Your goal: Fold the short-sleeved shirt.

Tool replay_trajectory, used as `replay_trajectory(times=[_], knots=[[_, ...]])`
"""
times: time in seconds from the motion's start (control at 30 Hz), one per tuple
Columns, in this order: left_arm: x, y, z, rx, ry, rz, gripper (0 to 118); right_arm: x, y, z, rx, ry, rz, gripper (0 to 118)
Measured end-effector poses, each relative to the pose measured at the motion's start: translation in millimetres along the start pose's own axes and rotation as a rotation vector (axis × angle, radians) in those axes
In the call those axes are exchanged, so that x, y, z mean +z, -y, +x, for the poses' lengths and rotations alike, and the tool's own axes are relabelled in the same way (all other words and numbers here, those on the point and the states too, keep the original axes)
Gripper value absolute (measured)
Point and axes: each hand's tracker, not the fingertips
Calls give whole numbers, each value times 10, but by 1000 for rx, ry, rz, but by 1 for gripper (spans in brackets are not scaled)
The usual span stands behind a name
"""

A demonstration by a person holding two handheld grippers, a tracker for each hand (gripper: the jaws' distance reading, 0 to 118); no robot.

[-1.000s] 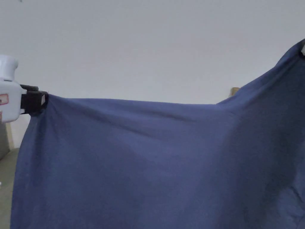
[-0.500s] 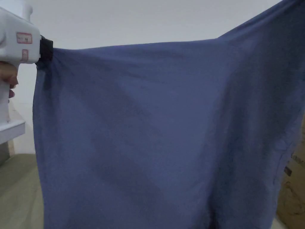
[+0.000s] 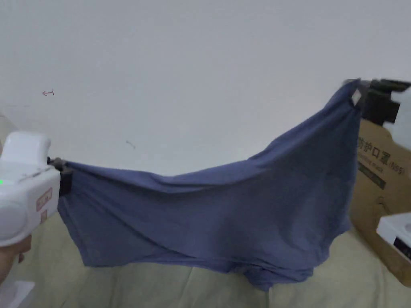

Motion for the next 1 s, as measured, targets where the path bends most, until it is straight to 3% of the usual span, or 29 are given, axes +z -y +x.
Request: replay_trajectory(times=[0.07,0.2,0.53,0.63,0.8,0.87,0.93,0.97,1.0], knots=[[184,411,14,-5,27,-54,6,345,465,-56,-62,-56,-61,0],[678,1119,-92,73,70,-166,6,1280,1150,-286,-73,-104,-173,0],[2090,2210,-453,127,129,-284,6,3325,1795,-543,-52,-150,-316,0],[2420,2467,-528,160,138,-319,6,3710,2005,-659,20,-175,-377,0],[2576,2892,-484,126,123,-394,9,3757,2544,-738,31,-140,-528,0],[2594,3030,-509,157,123,-447,38,3691,2760,-717,41,-86,-589,0],[2629,3151,-495,181,120,-487,94,3607,2977,-628,8,-62,-655,4],[2678,3179,-503,178,123,-479,110,3598,3049,-595,-13,-28,-673,18],[2750,3190,-516,178,128,-473,113,3598,3102,-562,-30,27,-698,42]])
